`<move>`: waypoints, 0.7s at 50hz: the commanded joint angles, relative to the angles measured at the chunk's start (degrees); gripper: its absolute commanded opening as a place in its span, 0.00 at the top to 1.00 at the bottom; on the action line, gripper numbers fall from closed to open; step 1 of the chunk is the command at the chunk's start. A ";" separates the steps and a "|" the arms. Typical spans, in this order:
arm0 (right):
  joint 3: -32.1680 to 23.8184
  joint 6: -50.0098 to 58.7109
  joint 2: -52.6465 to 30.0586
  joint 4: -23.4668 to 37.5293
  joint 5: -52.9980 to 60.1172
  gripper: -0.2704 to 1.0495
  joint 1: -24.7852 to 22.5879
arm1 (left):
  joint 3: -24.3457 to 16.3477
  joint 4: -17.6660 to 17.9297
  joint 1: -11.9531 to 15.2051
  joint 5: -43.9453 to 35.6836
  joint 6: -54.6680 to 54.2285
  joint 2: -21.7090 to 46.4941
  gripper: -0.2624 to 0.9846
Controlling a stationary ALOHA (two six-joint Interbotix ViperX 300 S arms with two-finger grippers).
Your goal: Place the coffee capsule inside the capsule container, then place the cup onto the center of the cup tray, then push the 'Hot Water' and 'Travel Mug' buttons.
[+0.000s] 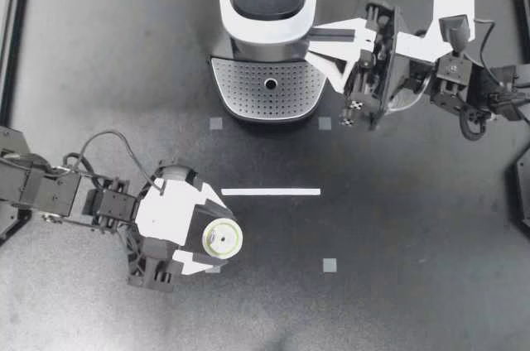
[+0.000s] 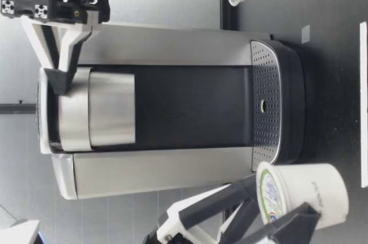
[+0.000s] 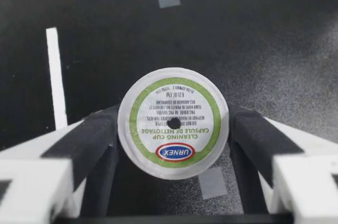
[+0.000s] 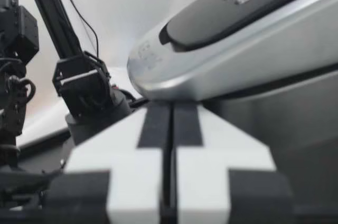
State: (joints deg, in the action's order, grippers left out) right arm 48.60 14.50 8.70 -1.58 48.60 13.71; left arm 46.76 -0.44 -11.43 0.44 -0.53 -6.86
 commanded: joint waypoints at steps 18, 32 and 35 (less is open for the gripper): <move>-7.38 -2.29 1.58 -0.18 2.90 0.74 2.72 | -1.14 0.00 0.26 -1.32 0.00 -0.62 0.44; -8.79 -2.20 1.58 -0.18 2.90 0.74 6.06 | -1.23 -0.09 0.26 -1.41 0.18 -0.62 0.44; -8.96 -2.11 1.67 -0.18 2.99 0.74 7.21 | -1.32 0.00 0.26 -1.32 0.26 -0.70 0.44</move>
State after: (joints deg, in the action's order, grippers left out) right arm 41.40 12.30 9.14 -1.49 50.98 18.54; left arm 46.76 -0.44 -11.34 -0.35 -0.35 -6.77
